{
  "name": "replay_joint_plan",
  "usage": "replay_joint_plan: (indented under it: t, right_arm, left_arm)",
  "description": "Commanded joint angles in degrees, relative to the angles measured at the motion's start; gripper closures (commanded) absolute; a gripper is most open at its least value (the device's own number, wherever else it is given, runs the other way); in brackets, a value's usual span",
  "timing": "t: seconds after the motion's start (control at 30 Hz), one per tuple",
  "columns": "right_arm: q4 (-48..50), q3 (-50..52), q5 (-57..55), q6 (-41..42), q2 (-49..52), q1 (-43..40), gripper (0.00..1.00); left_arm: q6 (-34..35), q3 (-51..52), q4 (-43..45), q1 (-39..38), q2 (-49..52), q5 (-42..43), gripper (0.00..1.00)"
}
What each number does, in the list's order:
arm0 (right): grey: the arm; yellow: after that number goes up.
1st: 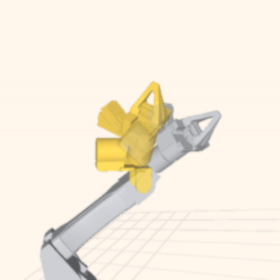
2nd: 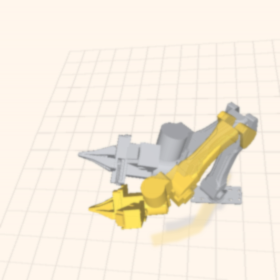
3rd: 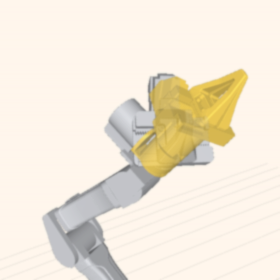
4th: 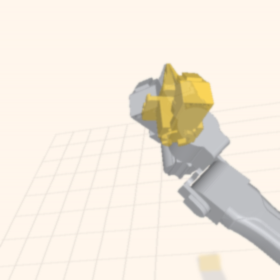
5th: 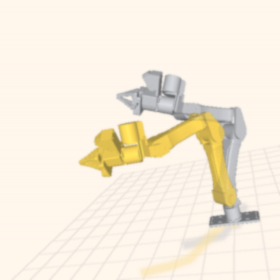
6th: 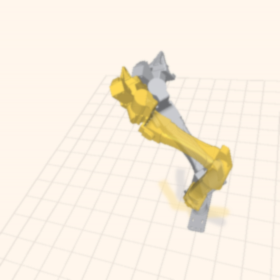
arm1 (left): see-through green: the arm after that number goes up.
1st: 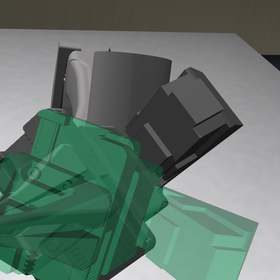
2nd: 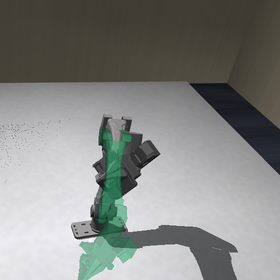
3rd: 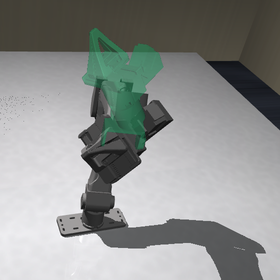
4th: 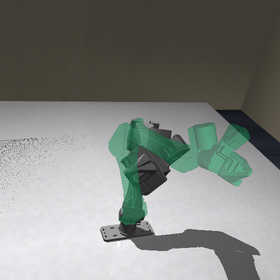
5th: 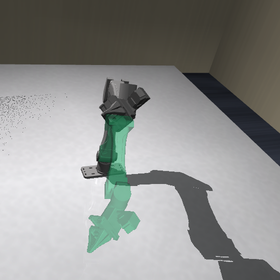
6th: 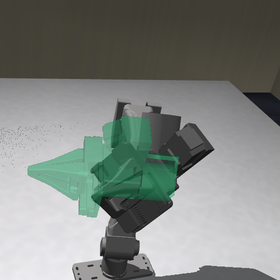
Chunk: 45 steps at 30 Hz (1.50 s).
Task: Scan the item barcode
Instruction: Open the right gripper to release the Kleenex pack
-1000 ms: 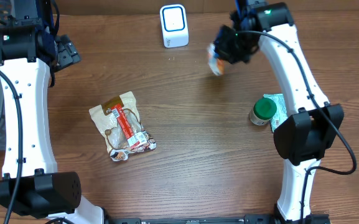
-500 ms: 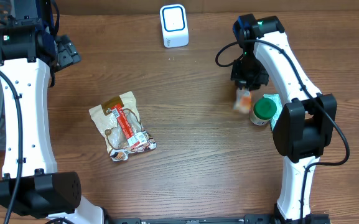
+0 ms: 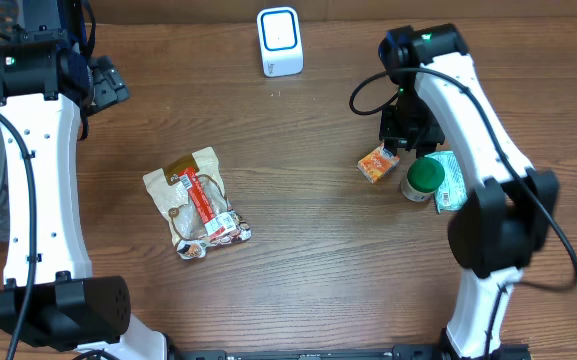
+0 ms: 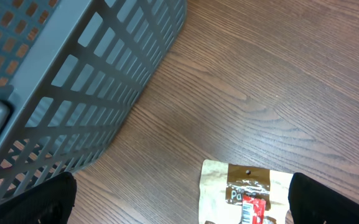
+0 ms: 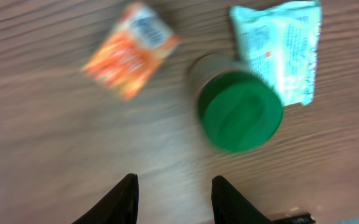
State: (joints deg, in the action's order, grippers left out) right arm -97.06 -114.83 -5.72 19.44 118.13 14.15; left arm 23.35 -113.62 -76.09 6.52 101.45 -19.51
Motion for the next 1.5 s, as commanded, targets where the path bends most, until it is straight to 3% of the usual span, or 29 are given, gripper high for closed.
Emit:
replay_joint_plan:
  t: [0.0,0.23,0.27,0.3,1.47]
  right_arm:
    - [0.0,1.0,5.9,-4.9,-11.4,2.1,0.61]
    - [0.0,7.3,5.8,-2.2,-25.6,1.9,0.59]
    - [0.0,7.9,5.8,-1.9,-26.9,1.9,0.35]
    - [0.0,8.0,5.8,-1.9,-28.1,1.9,0.00]
    - [0.1,8.0,5.8,-1.9,-29.9,1.9,0.00]
  left_arm:
    - [-0.7,-1.2,0.0,0.1,-1.5,0.1,0.00]
    - [-0.7,-1.2,0.0,0.1,-1.5,0.1,0.00]
    - [-0.7,-1.2,0.0,0.1,-1.5,0.0,0.00]
    - [-0.7,-1.2,0.0,0.1,-1.5,0.1,0.00]
    - [-0.7,-1.2,0.0,0.1,-1.5,0.1,0.00]
